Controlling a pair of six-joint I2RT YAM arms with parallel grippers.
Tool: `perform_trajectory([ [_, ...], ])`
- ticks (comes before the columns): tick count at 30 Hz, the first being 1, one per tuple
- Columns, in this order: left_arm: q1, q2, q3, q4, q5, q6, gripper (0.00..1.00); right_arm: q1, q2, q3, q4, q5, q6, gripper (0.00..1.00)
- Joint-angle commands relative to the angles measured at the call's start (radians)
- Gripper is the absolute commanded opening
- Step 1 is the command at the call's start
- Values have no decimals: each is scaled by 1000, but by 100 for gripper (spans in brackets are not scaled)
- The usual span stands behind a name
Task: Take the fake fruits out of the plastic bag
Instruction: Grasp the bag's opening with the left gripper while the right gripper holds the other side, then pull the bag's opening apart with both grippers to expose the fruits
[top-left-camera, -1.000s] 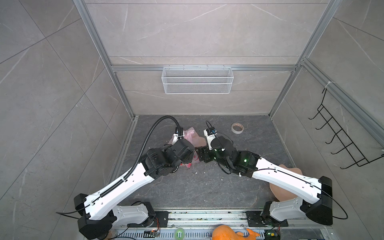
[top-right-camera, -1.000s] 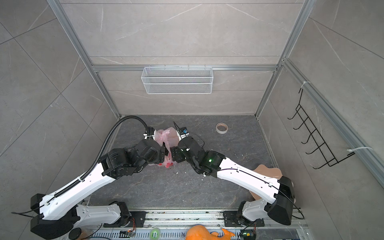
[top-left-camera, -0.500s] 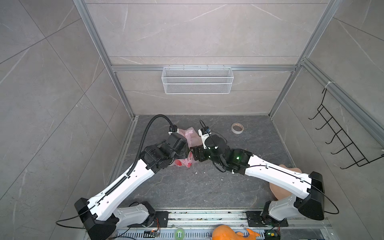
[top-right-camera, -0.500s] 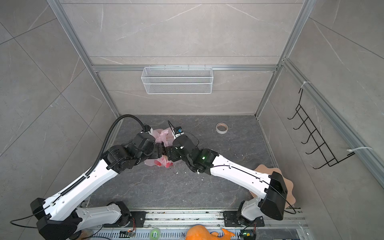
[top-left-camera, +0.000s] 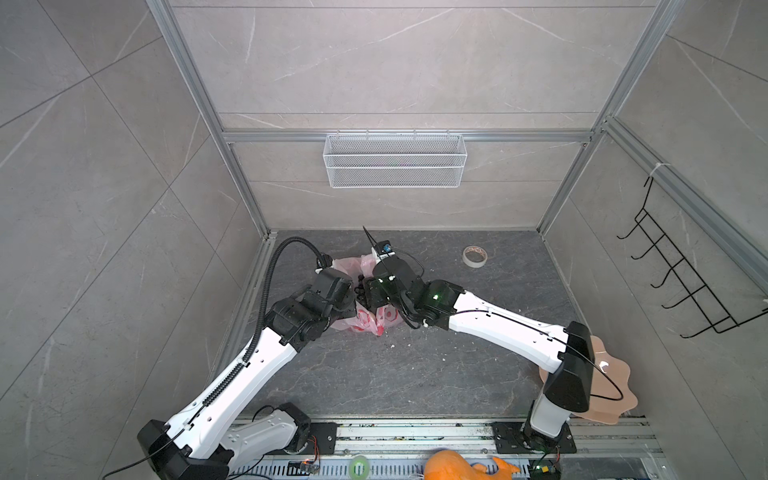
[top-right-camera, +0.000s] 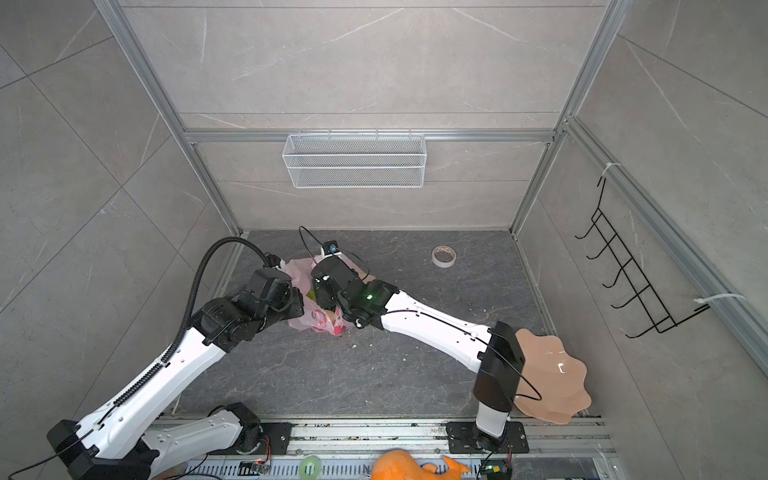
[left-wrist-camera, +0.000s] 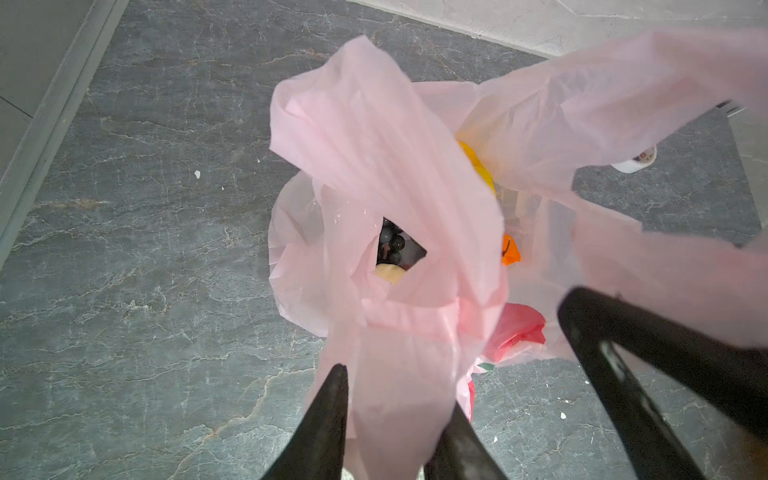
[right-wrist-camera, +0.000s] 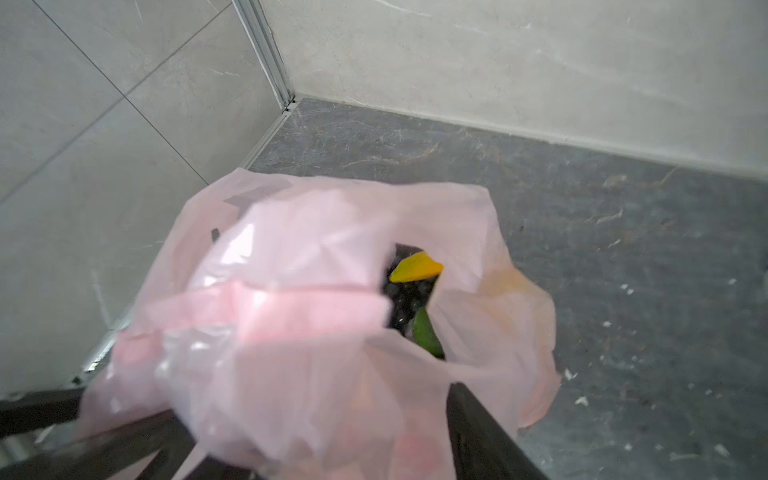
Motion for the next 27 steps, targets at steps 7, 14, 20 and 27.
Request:
perform_trajectory([
  [7,87,-77,-55,31,37,-26,19,-17,-62,-6,-79,131,-6,8],
  [14,254,-145,-166,73,128,-49,11,-169,-366,-418,206,-144,86,0],
  [20,492,-112,-266,144,321,-79,5,-334,-430,-693,348,-287,284,0],
  [27,563,74,-275,134,395,-56,4,-348,-279,-733,408,-323,373,0],
])
